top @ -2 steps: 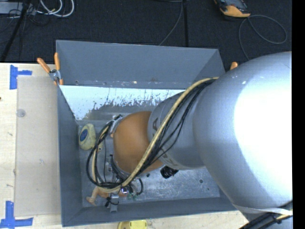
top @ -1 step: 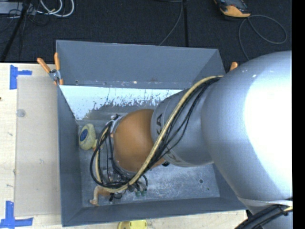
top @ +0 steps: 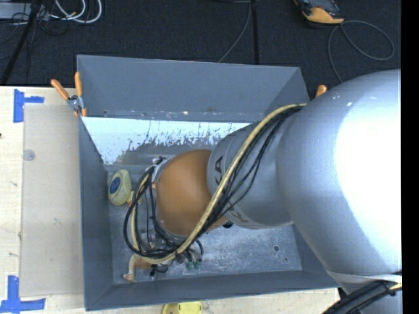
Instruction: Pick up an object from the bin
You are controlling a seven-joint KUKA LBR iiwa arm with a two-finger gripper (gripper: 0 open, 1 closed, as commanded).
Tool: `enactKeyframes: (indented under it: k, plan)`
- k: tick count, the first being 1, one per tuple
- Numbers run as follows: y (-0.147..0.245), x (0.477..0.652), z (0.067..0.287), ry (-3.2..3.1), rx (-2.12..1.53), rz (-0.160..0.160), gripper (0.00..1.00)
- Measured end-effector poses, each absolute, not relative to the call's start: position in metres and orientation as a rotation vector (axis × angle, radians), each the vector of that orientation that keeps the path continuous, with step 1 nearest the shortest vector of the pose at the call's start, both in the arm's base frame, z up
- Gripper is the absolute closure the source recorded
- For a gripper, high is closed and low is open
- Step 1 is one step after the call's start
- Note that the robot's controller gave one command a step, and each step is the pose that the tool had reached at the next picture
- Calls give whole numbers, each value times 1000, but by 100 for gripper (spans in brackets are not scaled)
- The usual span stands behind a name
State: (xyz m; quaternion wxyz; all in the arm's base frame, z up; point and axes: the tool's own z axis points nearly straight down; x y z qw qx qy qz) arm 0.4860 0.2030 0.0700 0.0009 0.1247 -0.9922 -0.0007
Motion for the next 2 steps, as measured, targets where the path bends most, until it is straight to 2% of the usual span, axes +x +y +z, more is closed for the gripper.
enactKeyframes:
  k: [1, 2]
  plan:
    - [202, 484, 75, -3108, 390, 1, 100]
    - [202, 482, 97, -3102, 390, 4, 100]
